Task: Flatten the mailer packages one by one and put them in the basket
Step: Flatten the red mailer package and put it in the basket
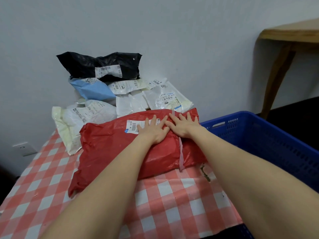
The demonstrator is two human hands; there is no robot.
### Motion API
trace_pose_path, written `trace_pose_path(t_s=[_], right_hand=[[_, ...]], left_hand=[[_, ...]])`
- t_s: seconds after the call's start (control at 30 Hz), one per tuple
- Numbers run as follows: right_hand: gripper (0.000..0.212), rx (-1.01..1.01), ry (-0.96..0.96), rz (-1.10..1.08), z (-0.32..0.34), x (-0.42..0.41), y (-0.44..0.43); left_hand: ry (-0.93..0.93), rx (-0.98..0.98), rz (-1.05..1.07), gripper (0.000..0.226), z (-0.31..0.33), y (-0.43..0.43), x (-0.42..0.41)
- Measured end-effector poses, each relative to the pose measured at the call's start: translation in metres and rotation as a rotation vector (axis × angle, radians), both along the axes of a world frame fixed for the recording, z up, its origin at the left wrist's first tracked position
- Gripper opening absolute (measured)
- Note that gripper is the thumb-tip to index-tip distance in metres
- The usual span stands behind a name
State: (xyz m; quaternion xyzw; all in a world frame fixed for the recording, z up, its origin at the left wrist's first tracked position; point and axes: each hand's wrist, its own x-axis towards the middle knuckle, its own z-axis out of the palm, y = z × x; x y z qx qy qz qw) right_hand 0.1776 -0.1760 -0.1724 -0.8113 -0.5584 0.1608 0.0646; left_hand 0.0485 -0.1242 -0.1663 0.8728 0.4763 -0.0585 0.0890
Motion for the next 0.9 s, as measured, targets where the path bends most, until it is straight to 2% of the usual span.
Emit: trace_pose_path(t_s=[0.47, 0.7, 0.8, 0.83, 0.9], right_hand=[[0.068, -0.049, 0.052, -0.024, -0.011, 0.002, 0.005], [0.069, -0.062, 0.084, -0.016, -0.008, 0.003, 0.004], [0.073, -0.050, 0.067, -0.033, 0.000, 0.003, 0.008], [0.077, -0.010, 0.061, -0.043, 0.006, 0.002, 0.011], [0.079, 0.121, 0.038, -0.096, 0.021, -0.002, 0.015]], left_hand=[[-0.034, -0.030, 0.015, 0.056, -0.006, 0.002, -0.002], [-0.108, -0.103, 0.017, 0.054, -0.007, 0.008, -0.003], [-0.229, -0.147, -0.068, 0.053, 0.005, 0.018, -0.015], [-0.285, -0.097, -0.055, 0.050, 0.011, 0.023, -0.024], [-0.287, 0.147, 0.051, 0.043, 0.023, 0.036, -0.045]])
